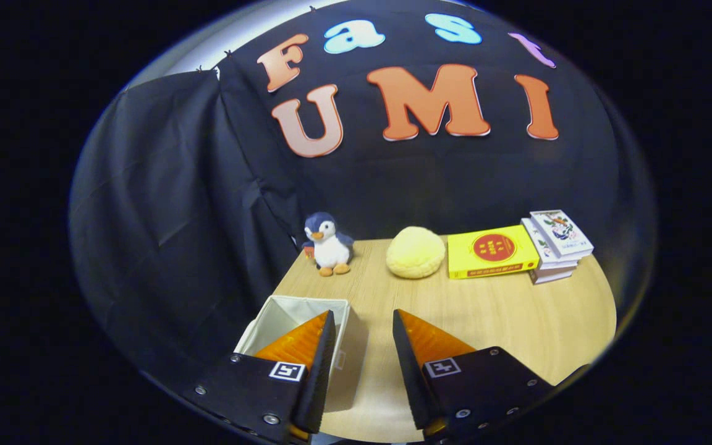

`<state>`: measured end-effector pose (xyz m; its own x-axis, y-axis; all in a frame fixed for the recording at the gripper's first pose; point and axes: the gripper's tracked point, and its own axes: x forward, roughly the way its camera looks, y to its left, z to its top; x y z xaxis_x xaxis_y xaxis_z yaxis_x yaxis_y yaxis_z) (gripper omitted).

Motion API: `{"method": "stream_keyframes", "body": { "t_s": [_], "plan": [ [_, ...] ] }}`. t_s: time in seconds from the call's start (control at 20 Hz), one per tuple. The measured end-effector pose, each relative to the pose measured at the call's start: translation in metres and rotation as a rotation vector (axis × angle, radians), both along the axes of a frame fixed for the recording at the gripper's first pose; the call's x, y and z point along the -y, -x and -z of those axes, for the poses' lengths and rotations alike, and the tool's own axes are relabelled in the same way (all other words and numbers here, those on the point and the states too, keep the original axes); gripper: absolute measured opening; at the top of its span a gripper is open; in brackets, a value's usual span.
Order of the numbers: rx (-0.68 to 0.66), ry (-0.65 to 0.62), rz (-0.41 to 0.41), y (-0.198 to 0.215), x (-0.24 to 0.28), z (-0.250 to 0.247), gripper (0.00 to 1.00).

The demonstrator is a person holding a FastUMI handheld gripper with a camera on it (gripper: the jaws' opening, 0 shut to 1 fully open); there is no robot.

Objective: Open the storage box then place both shoes into the box .Put the left shoe in first, then the right shoe, with the right side of both shoes facing outward in a uniform manner.

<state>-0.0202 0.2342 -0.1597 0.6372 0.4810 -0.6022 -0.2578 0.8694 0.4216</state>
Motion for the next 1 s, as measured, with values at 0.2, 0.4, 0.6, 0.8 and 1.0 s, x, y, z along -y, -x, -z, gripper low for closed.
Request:
{"method": "stream_keyframes", "body": {
  "t_s": [0.2, 0.4, 0.6, 0.8, 1.0],
  "plan": [
    [0.132, 0.009, 0.05, -0.02, 0.061, -0.026, 0.64],
    [0.214, -0.005, 0.138, -0.037, 0.118, -0.056, 0.73],
    [0.342, 0.063, 0.182, -0.052, 0.174, -0.082, 0.83],
    [0.476, 0.108, 0.21, -0.06, 0.206, -0.115, 0.89],
    [0.565, 0.109, 0.198, -0.061, 0.212, -0.145, 0.9]
  ]
}}
